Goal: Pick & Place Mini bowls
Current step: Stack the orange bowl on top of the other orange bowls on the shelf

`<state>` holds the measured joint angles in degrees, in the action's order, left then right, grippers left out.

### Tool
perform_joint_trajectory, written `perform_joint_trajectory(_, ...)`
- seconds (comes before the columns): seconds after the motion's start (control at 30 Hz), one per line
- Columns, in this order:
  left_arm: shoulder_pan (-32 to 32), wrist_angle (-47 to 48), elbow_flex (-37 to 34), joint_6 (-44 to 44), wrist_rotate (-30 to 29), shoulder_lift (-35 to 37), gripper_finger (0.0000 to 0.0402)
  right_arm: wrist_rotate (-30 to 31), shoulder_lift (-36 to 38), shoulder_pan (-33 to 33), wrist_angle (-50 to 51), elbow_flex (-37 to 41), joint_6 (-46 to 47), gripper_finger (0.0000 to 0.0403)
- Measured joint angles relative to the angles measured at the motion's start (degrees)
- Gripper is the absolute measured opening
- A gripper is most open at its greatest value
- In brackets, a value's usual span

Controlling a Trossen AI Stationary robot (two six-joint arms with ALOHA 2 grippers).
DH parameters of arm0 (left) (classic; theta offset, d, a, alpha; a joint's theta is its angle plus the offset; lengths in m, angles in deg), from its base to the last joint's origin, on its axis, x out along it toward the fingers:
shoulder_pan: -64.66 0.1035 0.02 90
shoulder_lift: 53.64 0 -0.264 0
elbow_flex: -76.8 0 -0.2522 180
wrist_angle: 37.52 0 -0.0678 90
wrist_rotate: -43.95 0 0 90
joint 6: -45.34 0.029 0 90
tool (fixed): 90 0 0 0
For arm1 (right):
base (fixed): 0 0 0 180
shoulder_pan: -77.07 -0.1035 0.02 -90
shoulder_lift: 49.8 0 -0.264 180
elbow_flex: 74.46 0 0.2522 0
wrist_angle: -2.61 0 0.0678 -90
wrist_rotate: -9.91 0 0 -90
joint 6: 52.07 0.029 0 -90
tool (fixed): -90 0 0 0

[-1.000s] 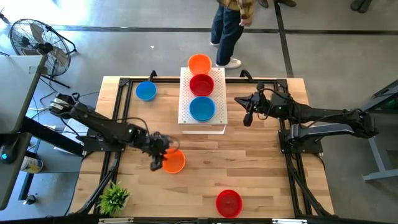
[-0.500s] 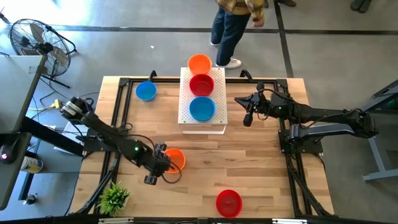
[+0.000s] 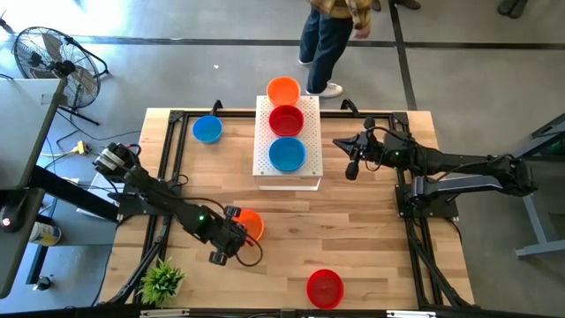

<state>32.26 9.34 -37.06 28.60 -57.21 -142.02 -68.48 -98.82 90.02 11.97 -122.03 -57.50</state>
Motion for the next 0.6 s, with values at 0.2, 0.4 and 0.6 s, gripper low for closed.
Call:
perform_joint_trajectory(0.2, 0.06, 0.20, 0.00, -0.01, 0.00, -1.34, 0.0070, -0.02, 0.00, 0.00, 0.41, -0.01, 0.00, 0.0000)
perform_joint_trajectory(0.4, 0.07, 1.19, -0.07, -1.58, 0.13, -2.97, 0.0063, -0.04, 0.00, 0.00, 0.58, -0.01, 0.00, 0.0000)
perform_joint_trajectory(0.6, 0.11, 3.35, 0.30, -1.98, 0.13, -3.00, 0.0039, -0.05, -0.02, 0.00, 0.73, -0.01, 0.00, 0.0000)
